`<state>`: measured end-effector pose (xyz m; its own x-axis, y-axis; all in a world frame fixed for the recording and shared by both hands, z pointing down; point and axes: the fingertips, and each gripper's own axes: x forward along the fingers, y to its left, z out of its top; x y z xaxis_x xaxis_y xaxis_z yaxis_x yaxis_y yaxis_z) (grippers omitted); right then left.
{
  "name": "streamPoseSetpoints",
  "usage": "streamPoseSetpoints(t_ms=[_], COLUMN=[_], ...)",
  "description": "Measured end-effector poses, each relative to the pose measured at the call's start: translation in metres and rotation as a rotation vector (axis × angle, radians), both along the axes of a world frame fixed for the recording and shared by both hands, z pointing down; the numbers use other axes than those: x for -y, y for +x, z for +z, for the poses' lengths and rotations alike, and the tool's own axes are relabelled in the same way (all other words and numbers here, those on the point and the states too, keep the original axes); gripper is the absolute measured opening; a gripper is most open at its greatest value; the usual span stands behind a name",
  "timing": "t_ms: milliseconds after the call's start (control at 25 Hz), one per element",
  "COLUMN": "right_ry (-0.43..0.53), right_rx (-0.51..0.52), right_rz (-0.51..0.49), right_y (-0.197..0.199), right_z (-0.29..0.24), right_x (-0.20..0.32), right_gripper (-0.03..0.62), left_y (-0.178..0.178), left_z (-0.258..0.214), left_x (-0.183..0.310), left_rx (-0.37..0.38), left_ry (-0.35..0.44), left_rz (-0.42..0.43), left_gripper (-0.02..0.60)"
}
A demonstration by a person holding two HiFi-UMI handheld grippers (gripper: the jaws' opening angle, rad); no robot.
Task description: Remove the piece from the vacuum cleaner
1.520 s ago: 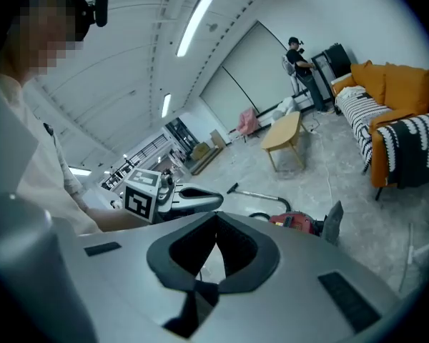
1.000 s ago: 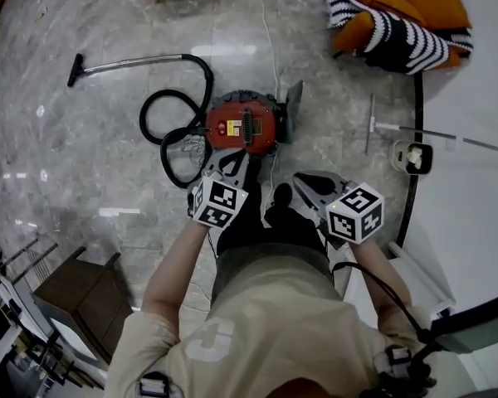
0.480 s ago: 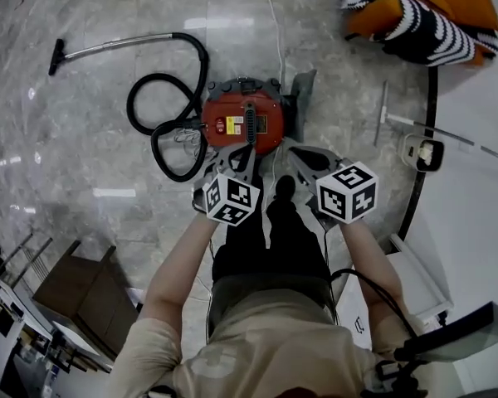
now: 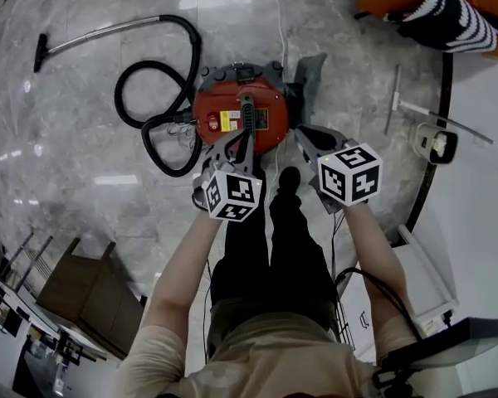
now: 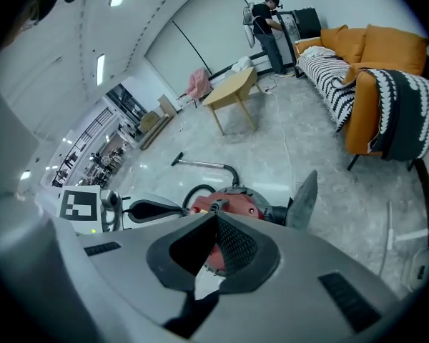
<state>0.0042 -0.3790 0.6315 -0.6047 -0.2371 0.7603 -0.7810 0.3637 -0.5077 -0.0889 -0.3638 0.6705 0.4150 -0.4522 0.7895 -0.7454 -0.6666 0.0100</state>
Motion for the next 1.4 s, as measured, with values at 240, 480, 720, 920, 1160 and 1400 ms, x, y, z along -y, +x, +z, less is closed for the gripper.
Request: streamPoseSetpoints(t_ms=[240,480,720,920,1160,1400], right_ry=[0.011,0.007,-0.014,-0.032,-0.054,-0.085], right_rx=[-0.043,-0.103,-0.216,-0.304,-0.381,-0.397], right_rz=[0.045,0.088,0.159,0.113,0.068,0.073], right_y=[0.017,0.036,0.067,0.077,0.074,0.072], right_z=[0.039,0.076,0.123,0.16,0.189,0.206], right_x=[0.01,0.018,0.034,0.041,0.036,0.035], right_gripper=[0.002,0.156,0.219,0.219,0.219,0.219], left_y=[0.009,0.01,0.017,0.016,0.012,0.012], left_z=[0.024,0.057,0.078,0.085,0.093,0.101], left_x=[0.004,-0.001,-0.007,-0.001,0.002,-0.009], left_rx=[-0.025,0.004,-0.014,-0.003,0.047,0.074], left_ry=[-0.012,-0.081,-0.158,-0.173,-0.15,-0.172], left_rz=[-0.038,-0.074,-0.102,-0.144,-0.123,-0.102], left_gripper=[0.053,0.214,0.27,0.304,0.303,0.303])
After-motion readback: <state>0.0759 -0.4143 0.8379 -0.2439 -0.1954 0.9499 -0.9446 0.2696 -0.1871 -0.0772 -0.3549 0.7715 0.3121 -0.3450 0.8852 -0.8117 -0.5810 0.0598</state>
